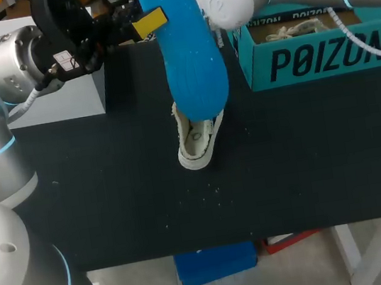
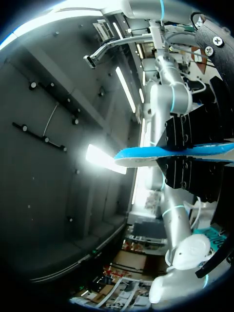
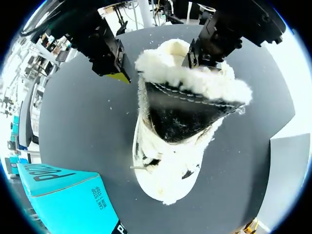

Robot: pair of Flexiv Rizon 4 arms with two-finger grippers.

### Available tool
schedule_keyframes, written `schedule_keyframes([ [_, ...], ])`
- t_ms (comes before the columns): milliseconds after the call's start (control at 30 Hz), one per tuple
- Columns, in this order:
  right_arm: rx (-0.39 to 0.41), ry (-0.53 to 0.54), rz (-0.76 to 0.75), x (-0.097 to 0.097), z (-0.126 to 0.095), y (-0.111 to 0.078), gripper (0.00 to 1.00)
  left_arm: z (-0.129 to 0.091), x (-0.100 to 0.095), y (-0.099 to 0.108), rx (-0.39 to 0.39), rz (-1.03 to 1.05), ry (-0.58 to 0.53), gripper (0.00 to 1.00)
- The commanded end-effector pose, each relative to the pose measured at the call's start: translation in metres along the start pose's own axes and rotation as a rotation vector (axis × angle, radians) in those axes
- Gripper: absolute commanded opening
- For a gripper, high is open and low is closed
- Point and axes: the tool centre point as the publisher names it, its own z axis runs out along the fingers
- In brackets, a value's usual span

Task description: Take the shoe out of the shoebox, open the shoe tongue, remove and reinsert the insole, then place the shoe into the shoebox

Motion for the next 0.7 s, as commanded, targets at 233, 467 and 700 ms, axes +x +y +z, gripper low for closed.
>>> schedule_keyframes([
  [233, -0.106, 0.644, -0.172, -0.026, -0.057, -0.023, 1.00, 0.000, 0.000, 0.001, 0.002, 0.002, 0.000, 0.00],
  [467, -0.110, 0.658, -0.195, -0.025, -0.061, -0.025, 1.00, 0.000, 0.000, 0.001, 0.002, 0.002, 0.000, 0.00],
  [700, -0.110, 0.658, -0.195, -0.025, -0.061, -0.025, 1.00, 0.000, 0.000, 0.001, 0.002, 0.002, 0.000, 0.00],
])
